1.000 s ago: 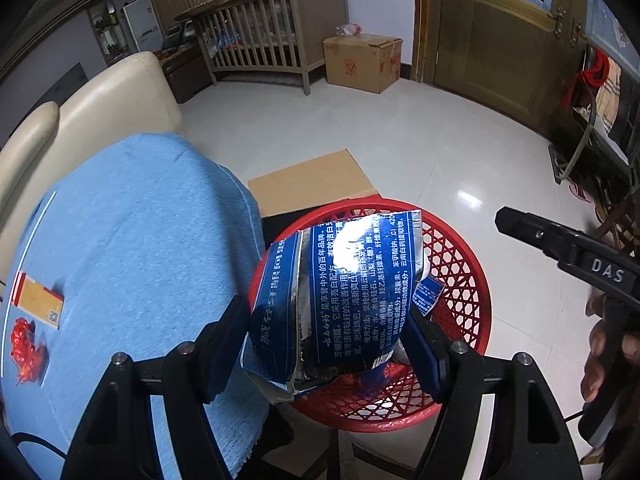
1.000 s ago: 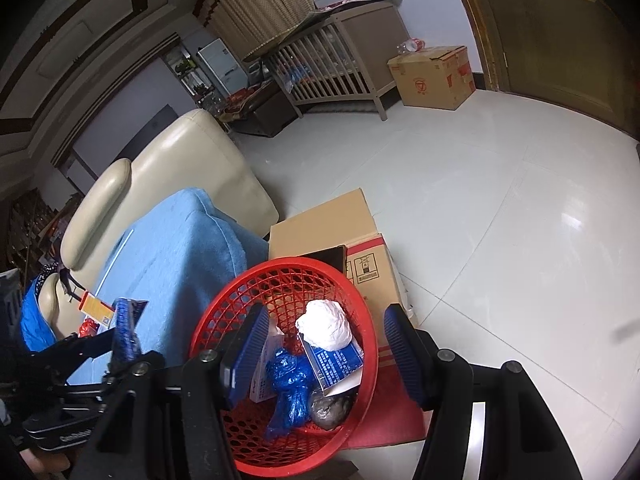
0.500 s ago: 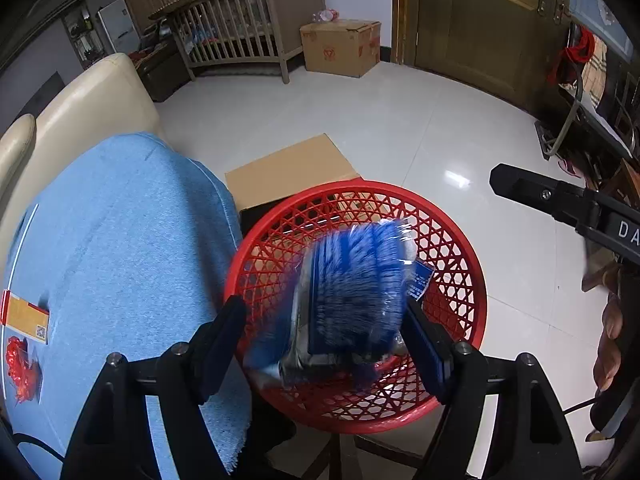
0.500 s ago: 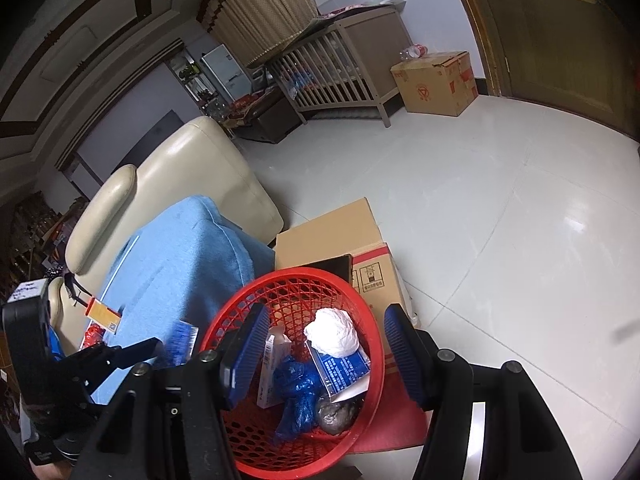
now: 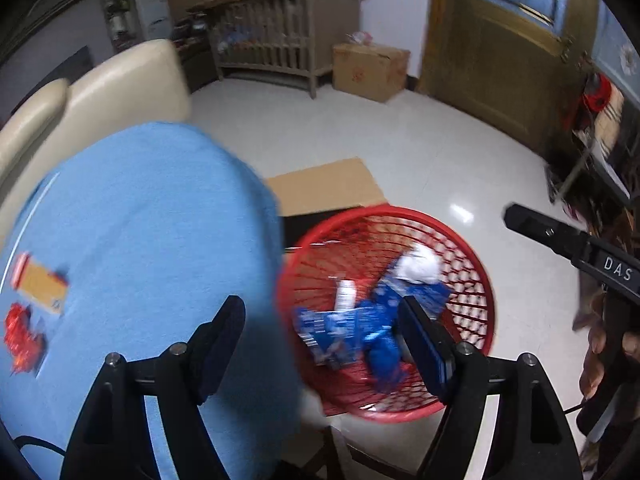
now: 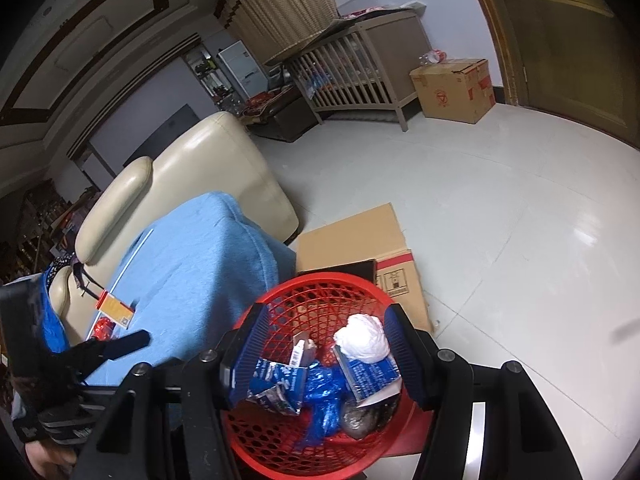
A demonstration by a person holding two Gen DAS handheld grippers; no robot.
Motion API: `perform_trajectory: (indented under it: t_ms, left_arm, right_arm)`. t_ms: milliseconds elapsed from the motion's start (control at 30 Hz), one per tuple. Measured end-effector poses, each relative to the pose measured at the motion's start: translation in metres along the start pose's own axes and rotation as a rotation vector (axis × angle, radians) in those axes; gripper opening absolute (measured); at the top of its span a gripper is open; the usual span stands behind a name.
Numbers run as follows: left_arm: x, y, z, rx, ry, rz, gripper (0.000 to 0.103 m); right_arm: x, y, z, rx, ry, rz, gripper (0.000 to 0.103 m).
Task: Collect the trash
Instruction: 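Move both tools back over the table toward the remaining trash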
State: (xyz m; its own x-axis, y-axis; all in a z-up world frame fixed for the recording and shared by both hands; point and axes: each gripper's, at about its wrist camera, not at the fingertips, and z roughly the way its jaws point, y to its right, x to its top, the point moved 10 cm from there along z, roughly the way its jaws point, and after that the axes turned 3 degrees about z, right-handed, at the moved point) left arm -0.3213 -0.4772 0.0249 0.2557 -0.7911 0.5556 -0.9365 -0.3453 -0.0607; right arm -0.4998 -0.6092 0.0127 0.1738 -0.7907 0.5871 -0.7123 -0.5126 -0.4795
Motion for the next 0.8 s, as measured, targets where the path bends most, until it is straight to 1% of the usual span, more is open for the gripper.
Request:
perform_trajectory:
  t_ms: [100,167,200,267,333,400,467,500,567,633,733,800]
  left_arm:
    - [-0.013,-0.046,-0.018,0.046,0.020,-0.083,0.079]
    - [-0.028,-0.089,-0.033,0.097,0.036,-0.159,0.079]
    - [-0.034,-0.103,-0.038,0.113,0.040,-0.183,0.079]
    - [-0.050,-0.143,-0.050,0.157,0.051,-0.256,0.079]
    - [-0.073,-0.190,-0.060,0.211,0.045,-0.346,0.079]
    - [-0.091,-0.222,-0.066,0.242,0.042,-0.410,0.079]
    - [-0.116,-0.265,-0.074,0.291,0.036,-0.509,0.079]
    - [-0.127,-0.282,-0.078,0.303,0.038,-0.554,0.079]
    - [-0.147,-0.308,-0.083,0.318,0.037,-0.621,0.079]
    - [-0.161,-0.326,-0.086,0.325,0.037,-0.662,0.079]
    - [-0.182,-0.339,-0.090,0.330,0.041,-0.707,0.079]
    - [-0.192,-0.342,-0.090,0.328,0.042,-0.717,0.079]
  right_arm:
    - [-0.006,-0.014,0.007,0.019,-0.023,-0.020,0.064]
    - [-0.012,-0.025,0.013,0.032,-0.043,-0.039,0.064]
    - [-0.016,-0.031,0.016,0.036,-0.052,-0.049,0.064]
    - [-0.024,-0.049,0.024,0.053,-0.080,-0.078,0.064]
    - [-0.031,-0.066,0.029,0.068,-0.093,-0.106,0.064]
    - [-0.037,-0.082,0.035,0.083,-0.112,-0.130,0.064]
    - [-0.043,-0.099,0.040,0.094,-0.126,-0.162,0.064]
    - [-0.047,-0.110,0.044,0.101,-0.138,-0.179,0.064]
    - [-0.052,-0.128,0.052,0.114,-0.159,-0.205,0.064]
    - [-0.058,-0.157,0.063,0.138,-0.183,-0.256,0.064]
    - [-0.063,-0.212,0.082,0.191,-0.211,-0.331,0.064]
    - [-0.063,-0.256,0.096,0.250,-0.227,-0.372,0.066]
